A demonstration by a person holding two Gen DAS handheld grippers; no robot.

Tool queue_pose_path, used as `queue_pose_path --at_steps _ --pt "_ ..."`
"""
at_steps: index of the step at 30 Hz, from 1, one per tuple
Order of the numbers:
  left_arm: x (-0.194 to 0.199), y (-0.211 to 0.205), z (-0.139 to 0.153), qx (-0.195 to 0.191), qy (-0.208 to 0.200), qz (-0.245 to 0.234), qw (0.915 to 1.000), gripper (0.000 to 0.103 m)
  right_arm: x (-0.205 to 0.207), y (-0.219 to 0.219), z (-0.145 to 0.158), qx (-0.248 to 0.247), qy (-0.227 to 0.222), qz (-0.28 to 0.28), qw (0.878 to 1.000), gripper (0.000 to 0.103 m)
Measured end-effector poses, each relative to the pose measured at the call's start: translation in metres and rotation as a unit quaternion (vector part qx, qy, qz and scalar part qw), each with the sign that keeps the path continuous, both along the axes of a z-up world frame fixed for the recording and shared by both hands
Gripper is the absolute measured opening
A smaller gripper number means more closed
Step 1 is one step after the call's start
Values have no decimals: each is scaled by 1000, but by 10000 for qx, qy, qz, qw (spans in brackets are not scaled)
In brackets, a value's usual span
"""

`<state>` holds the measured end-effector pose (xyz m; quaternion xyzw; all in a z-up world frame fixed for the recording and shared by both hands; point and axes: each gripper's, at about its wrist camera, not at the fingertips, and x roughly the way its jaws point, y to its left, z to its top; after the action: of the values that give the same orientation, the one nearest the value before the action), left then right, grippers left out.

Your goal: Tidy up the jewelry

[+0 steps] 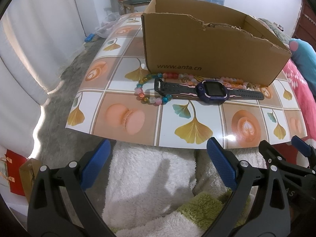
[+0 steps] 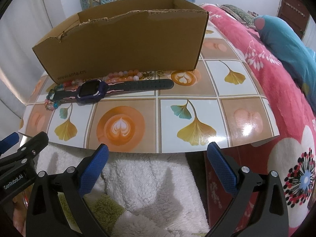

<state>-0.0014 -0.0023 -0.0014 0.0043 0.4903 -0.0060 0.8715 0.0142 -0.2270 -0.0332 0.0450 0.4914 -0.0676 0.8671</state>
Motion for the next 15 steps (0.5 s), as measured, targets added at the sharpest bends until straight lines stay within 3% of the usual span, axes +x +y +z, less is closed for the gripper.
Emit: queue_pose_path --at_steps 15 --pt "4 5 -2 -17 30 85 10000 94 2 3 3 -36 -4 16 10000 97"
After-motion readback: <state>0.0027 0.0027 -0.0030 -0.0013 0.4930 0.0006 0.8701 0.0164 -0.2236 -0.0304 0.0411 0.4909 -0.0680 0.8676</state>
